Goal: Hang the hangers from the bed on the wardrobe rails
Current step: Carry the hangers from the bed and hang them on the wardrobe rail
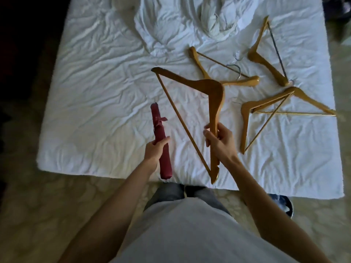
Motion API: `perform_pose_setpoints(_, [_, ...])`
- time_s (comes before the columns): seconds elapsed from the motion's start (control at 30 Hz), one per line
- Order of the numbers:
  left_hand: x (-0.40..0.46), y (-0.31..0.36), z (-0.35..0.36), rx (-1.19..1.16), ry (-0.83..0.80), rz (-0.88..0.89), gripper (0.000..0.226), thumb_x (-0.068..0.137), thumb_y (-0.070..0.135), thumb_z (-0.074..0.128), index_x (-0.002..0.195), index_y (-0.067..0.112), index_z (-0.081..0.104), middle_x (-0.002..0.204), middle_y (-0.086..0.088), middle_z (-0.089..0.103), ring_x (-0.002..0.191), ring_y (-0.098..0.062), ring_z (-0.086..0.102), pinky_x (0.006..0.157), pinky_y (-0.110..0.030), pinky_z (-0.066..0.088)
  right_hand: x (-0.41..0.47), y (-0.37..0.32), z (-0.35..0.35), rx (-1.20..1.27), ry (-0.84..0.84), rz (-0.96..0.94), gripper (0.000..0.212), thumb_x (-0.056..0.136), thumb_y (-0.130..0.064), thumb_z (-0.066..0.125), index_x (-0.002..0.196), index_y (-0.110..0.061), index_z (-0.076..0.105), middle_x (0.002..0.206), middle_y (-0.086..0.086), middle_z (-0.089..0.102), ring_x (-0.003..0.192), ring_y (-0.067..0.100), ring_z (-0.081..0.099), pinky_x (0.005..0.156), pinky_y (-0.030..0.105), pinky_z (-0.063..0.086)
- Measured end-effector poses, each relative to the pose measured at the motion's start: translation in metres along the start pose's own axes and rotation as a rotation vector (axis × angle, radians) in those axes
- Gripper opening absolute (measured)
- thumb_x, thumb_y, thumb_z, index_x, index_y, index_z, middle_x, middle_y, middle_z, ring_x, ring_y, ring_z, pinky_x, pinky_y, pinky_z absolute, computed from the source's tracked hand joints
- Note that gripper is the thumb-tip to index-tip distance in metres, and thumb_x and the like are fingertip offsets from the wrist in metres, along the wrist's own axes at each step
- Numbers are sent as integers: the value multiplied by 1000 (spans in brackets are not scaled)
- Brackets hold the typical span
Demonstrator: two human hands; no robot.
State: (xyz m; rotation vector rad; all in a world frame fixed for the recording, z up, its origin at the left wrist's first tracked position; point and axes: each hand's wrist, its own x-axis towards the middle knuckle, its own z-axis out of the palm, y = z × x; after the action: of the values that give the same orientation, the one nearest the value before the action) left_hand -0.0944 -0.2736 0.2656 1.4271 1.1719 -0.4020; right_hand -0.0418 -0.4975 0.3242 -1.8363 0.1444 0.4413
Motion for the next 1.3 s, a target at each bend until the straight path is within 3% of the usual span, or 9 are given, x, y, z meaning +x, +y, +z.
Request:
perform_pose_setpoints(0.2, [-33, -20, -75, -303, 19, 47, 27, 80, 34, 81, 87, 10, 71, 59, -1, 69, 47, -10, 64, 43, -21, 48, -14, -46, 72, -153, -227, -164, 4, 87, -32, 68, 85, -29, 66, 66, -6, 67, 55, 8, 63, 53, 18, 51])
perform_pose_setpoints(0.4, [-51, -80, -189, -560, 185, 67, 30, 78, 37, 82, 88, 11, 70, 58, 5, 71, 48, -7, 66, 47, -20, 50, -68, -64, 220, -283, -511, -319, 7, 85, -29, 68, 84, -23, 65, 63, -12, 64, 52, 6, 57, 51, 17, 47])
perform_pose_setpoints(0.5, [-63, -120, -261, -688, 255, 64, 33, 77, 41, 82, 93, 14, 70, 62, 6, 71, 53, -9, 67, 55, -26, 52, -106, -68, 306, -320, -622, -368, 5, 85, -26, 69, 85, -22, 65, 71, -7, 68, 64, 12, 65, 55, 15, 51])
perform_pose_setpoints(0.67, [-80, -189, -386, -782, 414, 85, 44, 80, 43, 80, 108, 11, 71, 93, -8, 75, 82, -24, 73, 67, -29, 55, -188, -75, 455, -395, -803, -460, 17, 88, -22, 71, 82, -35, 63, 76, -24, 69, 79, -7, 66, 64, 0, 45])
perform_pose_setpoints(0.73, [-90, -215, -432, -812, 482, 128, 35, 82, 38, 80, 103, 10, 73, 85, -5, 75, 77, -21, 72, 62, -26, 55, -222, -80, 507, -411, -868, -505, 17, 88, -25, 71, 79, -36, 61, 76, -31, 67, 78, -10, 64, 61, -1, 44])
perform_pose_setpoints(0.87, [-111, -259, -510, -852, 608, 150, 22, 81, 34, 81, 81, 14, 72, 58, 9, 67, 52, -5, 64, 49, -18, 48, -282, -93, 589, -405, -969, -571, 8, 83, -37, 66, 79, -31, 64, 74, -17, 67, 71, 2, 64, 58, 9, 47])
perform_pose_setpoints(0.97, [-121, -283, -561, -929, 666, 164, 21, 83, 33, 80, 87, 14, 72, 58, 13, 66, 51, 1, 63, 47, -14, 47, -316, -97, 647, -419, -1053, -593, 21, 83, -39, 66, 82, -18, 67, 75, 0, 68, 69, 10, 63, 56, 17, 50])
perform_pose_setpoints(1.1, [-124, -310, -626, -1005, 715, 143, 26, 84, 35, 78, 96, 11, 73, 72, 3, 67, 55, -2, 63, 51, -15, 49, -356, -106, 722, -451, -1169, -544, 9, 88, -34, 70, 86, -26, 67, 76, -9, 69, 69, -5, 63, 58, 5, 45])
perform_pose_setpoints(1.3, [-97, -343, -748, -1025, 795, 137, 19, 84, 33, 78, 84, 15, 71, 64, 6, 67, 52, -3, 63, 49, -19, 50, -394, -118, 857, -469, -1236, -514, 15, 90, -43, 68, 94, -29, 70, 81, -8, 72, 74, -2, 66, 57, 5, 45])
